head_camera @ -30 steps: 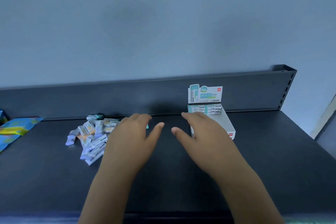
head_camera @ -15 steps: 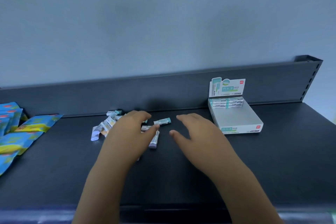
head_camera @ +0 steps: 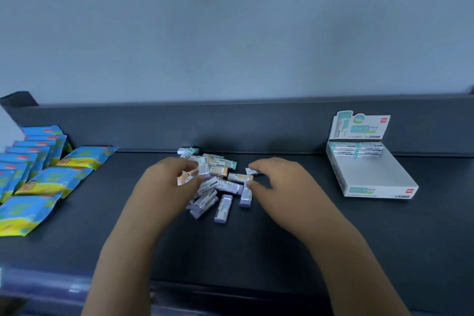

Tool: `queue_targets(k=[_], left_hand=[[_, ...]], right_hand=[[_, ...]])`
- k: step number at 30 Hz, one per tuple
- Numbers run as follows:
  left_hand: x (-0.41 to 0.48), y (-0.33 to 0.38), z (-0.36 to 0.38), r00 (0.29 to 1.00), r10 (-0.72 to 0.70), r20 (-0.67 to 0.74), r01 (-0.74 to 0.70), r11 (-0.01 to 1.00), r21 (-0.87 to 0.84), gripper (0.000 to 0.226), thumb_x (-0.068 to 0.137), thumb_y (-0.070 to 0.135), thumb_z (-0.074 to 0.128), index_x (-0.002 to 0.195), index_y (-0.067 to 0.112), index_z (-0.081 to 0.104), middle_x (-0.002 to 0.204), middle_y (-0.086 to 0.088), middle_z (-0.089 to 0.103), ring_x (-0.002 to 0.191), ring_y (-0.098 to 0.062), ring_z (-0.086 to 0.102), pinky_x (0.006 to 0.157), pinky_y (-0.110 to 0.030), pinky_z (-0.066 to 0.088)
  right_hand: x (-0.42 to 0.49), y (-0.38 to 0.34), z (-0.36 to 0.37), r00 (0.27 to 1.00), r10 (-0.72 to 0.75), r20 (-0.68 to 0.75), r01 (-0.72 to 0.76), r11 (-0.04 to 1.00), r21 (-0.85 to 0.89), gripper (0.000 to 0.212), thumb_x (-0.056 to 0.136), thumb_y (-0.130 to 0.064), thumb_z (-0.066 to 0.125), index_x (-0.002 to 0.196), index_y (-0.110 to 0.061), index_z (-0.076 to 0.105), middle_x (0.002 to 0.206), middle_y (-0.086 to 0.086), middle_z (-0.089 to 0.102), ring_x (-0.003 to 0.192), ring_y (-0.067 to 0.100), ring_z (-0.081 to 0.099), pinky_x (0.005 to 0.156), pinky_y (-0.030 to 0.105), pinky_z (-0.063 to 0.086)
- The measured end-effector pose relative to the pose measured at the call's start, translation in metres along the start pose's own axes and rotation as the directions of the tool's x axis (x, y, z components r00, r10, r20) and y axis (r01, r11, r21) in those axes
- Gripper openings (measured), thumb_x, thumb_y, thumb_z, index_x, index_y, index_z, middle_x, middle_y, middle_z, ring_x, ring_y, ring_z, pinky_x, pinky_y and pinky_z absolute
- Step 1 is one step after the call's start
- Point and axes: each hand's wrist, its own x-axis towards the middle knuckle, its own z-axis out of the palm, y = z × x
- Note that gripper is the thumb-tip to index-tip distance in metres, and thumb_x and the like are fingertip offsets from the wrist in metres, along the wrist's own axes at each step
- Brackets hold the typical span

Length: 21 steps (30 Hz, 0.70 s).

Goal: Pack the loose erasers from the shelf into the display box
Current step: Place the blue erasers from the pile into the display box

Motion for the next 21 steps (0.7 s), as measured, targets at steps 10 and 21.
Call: queue_targets(k=[10,21], left_hand=[[0.03,-0.043,-0.022,0.989,0.119,0.088,-0.115,0.992,-0.052,0.017,0.089,0.035,0.072,0.105,0.028,0.072,0.107,0.014,0.068,0.104,-0.01,0.06,0.083,-0.027,0.041],[0.057,-0.057,-0.028,0.938,0.266,0.221,-0.256,0.964,-0.074,0.022,0.09,0.035,0.071,0.111,0.027,0.073,0.115,0.011,0.067,0.108,-0.01,0.06,0.094,-0.032,0.048]], right_hand=[[0.049,-0.016,0.018,0.974,0.209,0.086,-0.186,0.958,-0.218,0.054,0.089,-0.001,0.049,0.139,-0.019,0.058,0.142,0.002,0.058,0.132,0.023,0.051,0.108,0.037,0.043],[0.088,-0.005,0.045,0.921,0.386,0.049,-0.323,0.829,-0.457,0.011,0.081,-0.009,0.063,0.089,-0.016,0.068,0.09,0.006,0.065,0.08,0.027,0.063,0.061,0.028,0.043]])
